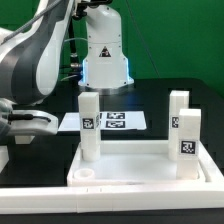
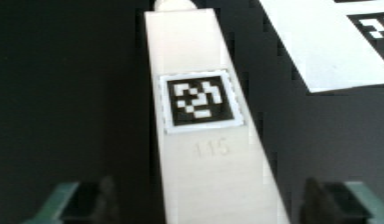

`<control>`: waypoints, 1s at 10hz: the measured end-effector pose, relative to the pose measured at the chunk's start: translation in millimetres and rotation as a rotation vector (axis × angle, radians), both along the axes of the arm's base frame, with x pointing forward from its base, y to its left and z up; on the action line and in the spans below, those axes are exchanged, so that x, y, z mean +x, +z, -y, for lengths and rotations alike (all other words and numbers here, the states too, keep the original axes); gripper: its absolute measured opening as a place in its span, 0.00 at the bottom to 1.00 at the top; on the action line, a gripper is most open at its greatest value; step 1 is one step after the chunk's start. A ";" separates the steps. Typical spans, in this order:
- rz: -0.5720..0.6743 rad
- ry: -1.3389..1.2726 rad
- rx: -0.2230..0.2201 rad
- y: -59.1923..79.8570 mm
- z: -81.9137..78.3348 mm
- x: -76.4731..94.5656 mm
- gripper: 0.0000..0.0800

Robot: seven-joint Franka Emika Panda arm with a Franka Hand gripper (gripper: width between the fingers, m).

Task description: Assemble desk

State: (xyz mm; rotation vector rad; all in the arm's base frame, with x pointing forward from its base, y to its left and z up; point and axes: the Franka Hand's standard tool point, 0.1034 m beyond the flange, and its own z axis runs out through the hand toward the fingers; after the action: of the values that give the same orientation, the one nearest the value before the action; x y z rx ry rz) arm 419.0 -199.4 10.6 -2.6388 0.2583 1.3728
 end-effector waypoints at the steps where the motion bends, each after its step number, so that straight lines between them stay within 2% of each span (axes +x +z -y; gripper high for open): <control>1: 0.000 0.000 0.000 -0.1 0.1 0.1 0.42; 2: 0.000 0.000 -0.001 -0.1 0.3 0.0 0.42; 3: 0.000 0.000 -0.001 0.0 0.3 0.0 0.36; 9: 0.002 0.003 -0.002 1.1 -0.6 1.6 0.36; 10: 0.031 0.025 -0.003 15.2 -9.2 15.2 0.36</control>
Offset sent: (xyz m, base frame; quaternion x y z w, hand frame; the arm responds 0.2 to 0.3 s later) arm 0.0000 0.0000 0.0000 0.0000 0.0000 0.0000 1.0000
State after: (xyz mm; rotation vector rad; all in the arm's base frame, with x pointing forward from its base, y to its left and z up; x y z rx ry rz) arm 434.2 -190.2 25.8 -2.6717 0.2251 1.3390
